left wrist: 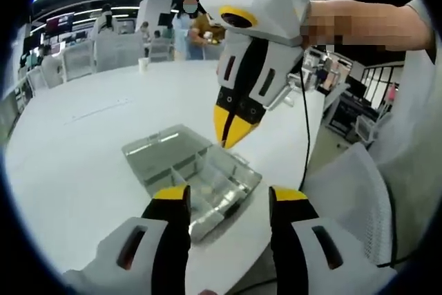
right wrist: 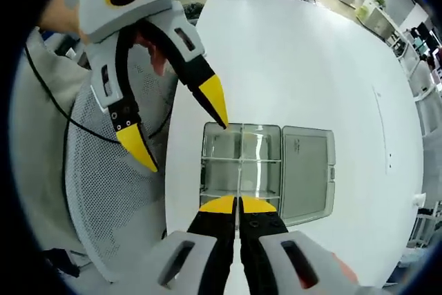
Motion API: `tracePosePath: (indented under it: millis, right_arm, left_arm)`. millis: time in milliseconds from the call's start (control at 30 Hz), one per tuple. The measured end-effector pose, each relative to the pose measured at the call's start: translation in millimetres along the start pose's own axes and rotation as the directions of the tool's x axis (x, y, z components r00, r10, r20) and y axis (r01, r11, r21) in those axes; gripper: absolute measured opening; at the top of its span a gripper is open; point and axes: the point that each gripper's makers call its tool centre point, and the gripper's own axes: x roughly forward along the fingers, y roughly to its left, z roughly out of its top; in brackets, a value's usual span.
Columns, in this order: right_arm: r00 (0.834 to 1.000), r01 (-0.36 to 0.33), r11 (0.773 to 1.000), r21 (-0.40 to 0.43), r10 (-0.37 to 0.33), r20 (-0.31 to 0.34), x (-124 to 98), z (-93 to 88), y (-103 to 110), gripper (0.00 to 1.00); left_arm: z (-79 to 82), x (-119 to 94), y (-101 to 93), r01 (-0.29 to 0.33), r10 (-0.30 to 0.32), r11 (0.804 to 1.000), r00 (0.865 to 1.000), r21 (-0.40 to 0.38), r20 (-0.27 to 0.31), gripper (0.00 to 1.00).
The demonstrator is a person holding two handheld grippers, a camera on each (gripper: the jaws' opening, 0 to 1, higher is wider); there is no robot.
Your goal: Insert the divider into the dual guide fixture by aligning both edges with the guide slots and pushing it downward to the bottom, including one-sided entry, uneven engagement, binding, and posture correction.
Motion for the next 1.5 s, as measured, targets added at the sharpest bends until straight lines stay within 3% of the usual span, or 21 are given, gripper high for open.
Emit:
tracePosePath:
  millis: [500, 967, 1500]
  right_arm:
    - [1.0, -0.008, 1.0, -0.027, 0.007, -0.023, 8.8, 0.7, -2.9, 0.0]
    - [0.999, -0.01, 0.999, -0.034, 0.009, -0.031, 15.5, -0.3, -4.2, 0.0]
    - [0.999, -0.014, 0.999, -0.038, 0.013, -0.038, 20.6, -0.4, -4.1, 0.0]
  left_arm:
    - [-0.6, -1.5, 0.7, -0.008, 0.008, 1.0, 1.0, -0.013, -0.006, 0.47]
    - [-6.5, 0.5, 7.5, -0.027, 0.027, 0.999, 0.999, -0.017, -0.018, 0.59]
    - [-11.4, -1.0, 9.5, -0.029, 0.028, 0.999, 0.999, -0.025, -0.027, 0.59]
